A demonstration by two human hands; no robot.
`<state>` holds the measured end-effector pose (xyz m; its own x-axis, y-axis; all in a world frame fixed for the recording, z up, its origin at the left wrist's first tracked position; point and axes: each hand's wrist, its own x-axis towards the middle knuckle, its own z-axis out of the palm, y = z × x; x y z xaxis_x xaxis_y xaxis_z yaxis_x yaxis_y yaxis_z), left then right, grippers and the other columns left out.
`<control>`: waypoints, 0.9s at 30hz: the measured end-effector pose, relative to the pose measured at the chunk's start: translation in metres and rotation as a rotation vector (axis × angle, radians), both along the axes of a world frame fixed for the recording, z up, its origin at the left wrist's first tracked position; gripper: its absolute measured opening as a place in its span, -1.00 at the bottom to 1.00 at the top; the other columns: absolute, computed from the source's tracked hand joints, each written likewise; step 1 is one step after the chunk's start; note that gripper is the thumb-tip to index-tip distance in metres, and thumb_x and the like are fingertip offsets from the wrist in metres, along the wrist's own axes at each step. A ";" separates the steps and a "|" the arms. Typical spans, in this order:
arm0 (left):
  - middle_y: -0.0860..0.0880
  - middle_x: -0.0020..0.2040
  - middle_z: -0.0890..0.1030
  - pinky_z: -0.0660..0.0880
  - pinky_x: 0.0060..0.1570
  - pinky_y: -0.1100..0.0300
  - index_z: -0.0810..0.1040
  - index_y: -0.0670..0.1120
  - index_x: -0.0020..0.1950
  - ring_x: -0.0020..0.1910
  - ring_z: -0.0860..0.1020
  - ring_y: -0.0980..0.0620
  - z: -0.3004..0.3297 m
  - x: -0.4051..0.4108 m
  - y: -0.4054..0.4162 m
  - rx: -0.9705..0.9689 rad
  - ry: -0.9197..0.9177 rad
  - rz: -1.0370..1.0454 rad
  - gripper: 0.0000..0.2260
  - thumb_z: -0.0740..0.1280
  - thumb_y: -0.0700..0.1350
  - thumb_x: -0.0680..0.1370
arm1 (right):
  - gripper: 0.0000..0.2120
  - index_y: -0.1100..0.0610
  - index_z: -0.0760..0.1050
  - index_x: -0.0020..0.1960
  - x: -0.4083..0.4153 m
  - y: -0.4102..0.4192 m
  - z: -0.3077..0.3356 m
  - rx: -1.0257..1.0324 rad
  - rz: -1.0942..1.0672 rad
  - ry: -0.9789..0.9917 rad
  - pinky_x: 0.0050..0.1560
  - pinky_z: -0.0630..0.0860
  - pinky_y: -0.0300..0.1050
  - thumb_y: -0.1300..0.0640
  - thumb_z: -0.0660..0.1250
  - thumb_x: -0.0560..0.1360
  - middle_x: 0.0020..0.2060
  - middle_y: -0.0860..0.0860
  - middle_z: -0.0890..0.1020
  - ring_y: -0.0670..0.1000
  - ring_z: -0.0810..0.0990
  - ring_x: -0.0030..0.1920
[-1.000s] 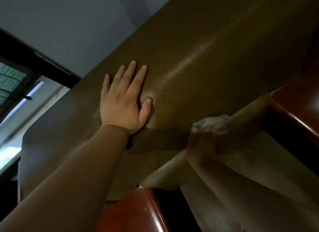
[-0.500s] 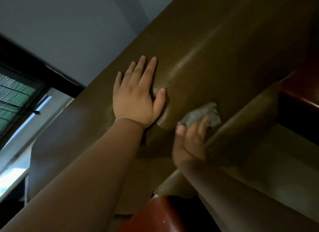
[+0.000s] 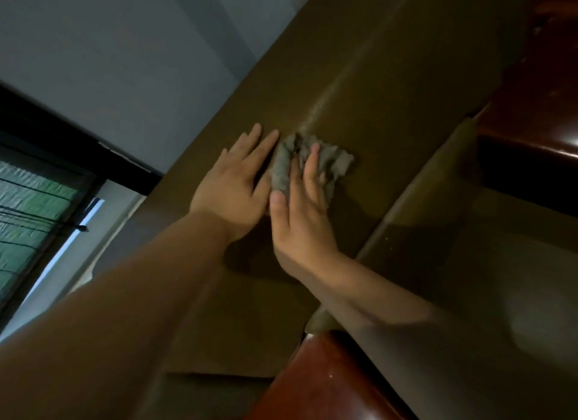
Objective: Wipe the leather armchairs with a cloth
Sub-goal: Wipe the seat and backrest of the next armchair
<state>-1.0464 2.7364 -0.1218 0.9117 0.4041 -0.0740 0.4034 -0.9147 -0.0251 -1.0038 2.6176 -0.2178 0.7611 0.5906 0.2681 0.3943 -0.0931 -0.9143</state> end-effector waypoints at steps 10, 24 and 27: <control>-0.06 0.70 0.19 0.11 0.62 -0.19 0.19 0.05 0.71 0.68 0.15 -0.14 -0.026 -0.093 0.014 0.299 -0.163 -0.080 -0.41 0.02 0.21 0.69 | -0.30 0.31 0.06 0.65 -0.034 -0.002 -0.088 -0.189 -0.389 0.448 0.63 -0.06 -0.01 -0.17 -0.07 0.70 0.66 0.26 -0.01 0.21 -0.01 0.67; -0.06 0.68 0.25 0.16 0.60 -0.21 0.26 0.03 0.69 0.66 0.21 -0.14 -0.034 -0.100 0.018 0.291 -0.247 -0.113 -0.41 0.06 0.17 0.67 | -0.37 0.33 0.19 0.60 -0.090 0.021 -0.073 0.035 -0.406 0.216 0.65 0.06 0.06 -0.07 0.07 0.68 0.63 0.30 0.11 0.28 0.12 0.64; -0.03 0.68 0.25 0.15 0.59 -0.23 0.26 0.05 0.69 0.67 0.21 -0.11 -0.035 -0.102 0.019 0.279 -0.266 -0.101 -0.42 0.04 0.19 0.67 | -0.39 0.23 0.05 0.64 -0.106 0.034 -0.052 0.152 -0.253 -0.056 0.63 0.04 0.25 -0.02 0.10 0.69 0.63 0.30 0.06 0.28 0.03 0.66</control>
